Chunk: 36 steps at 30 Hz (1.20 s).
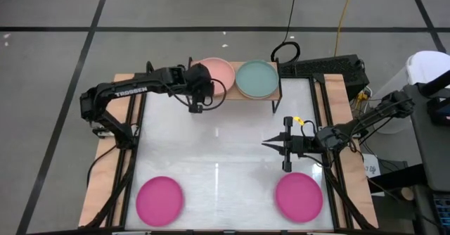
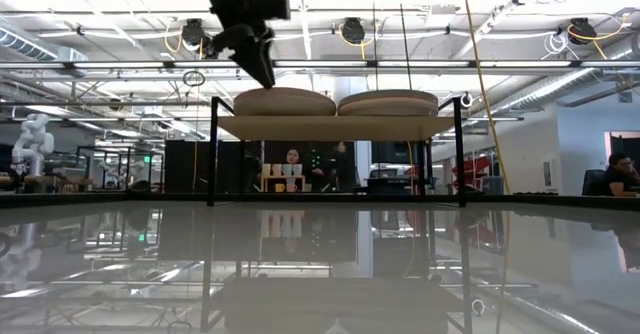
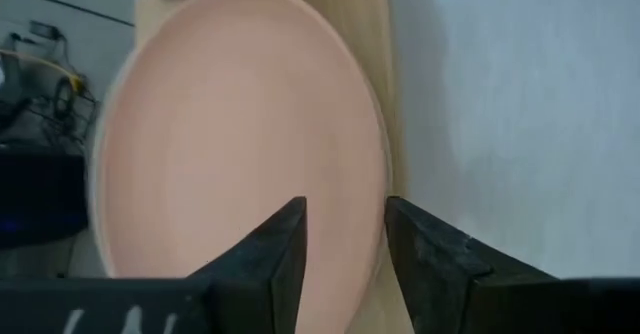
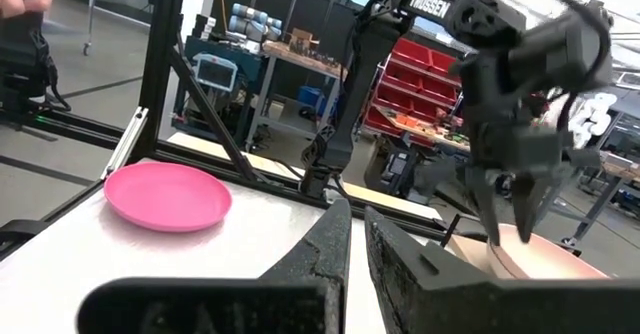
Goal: Place and stack plates onto a shelf
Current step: Stack the right pink plate on the light brown plate
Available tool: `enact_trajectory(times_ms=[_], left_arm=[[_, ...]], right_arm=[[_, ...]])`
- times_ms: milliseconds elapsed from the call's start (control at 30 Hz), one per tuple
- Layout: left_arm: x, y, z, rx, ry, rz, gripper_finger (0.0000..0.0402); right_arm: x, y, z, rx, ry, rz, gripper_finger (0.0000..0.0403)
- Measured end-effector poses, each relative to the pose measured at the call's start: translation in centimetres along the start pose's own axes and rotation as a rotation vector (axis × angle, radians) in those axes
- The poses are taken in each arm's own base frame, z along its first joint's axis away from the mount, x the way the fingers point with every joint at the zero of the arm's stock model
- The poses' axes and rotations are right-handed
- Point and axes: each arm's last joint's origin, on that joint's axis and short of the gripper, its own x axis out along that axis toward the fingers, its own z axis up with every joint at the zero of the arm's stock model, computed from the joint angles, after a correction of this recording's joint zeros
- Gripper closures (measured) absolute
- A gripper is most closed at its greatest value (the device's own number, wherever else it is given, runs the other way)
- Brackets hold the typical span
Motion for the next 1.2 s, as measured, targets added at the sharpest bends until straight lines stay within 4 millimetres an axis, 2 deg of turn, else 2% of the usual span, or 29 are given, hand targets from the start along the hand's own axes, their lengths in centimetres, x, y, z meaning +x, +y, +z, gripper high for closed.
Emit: enact_trajectory(times_ms=[167, 400, 567, 667, 800, 933, 1200], left_arm=[[-2.6, 0.2, 0.0, -0.017, -0.083, 0.049, 0.0256], [-7.7, 0.5, -0.4, -0.180, -0.269, 0.111, 0.0256], [-11.0, 0.2, -1.0, -0.256, -0.462, -0.027, 0.0256], [-12.1, -0.2, -1.1, -0.255, -0.541, -0.081, 0.0256], [-11.6, -1.5, -1.7, -0.263, -0.620, -0.078, 0.0256], [-10.2, -3.3, -3.1, -0.320, -0.740, -0.064, 0.0256], [-6.9, -8.6, -6.3, -0.429, -1.002, -0.135, 0.0257]], right_arm=[[0.0, 0.0, -0.1, 0.002, 0.006, 0.001, 0.0383], [0.0, 0.0, -0.1, 0.016, 0.008, 0.002, 0.0383], [0.0, 0.1, -0.2, 0.017, 0.019, 0.005, 0.0383], [0.0, 0.1, -0.3, 0.024, 0.028, 0.008, 0.0383], [0.0, 0.1, -0.4, 0.029, 0.038, 0.010, 0.0383], [0.0, 0.1, -0.5, 0.026, 0.046, 0.012, 0.0383], [0.0, 0.2, -0.7, 0.105, 0.063, 0.015, 0.0383]])
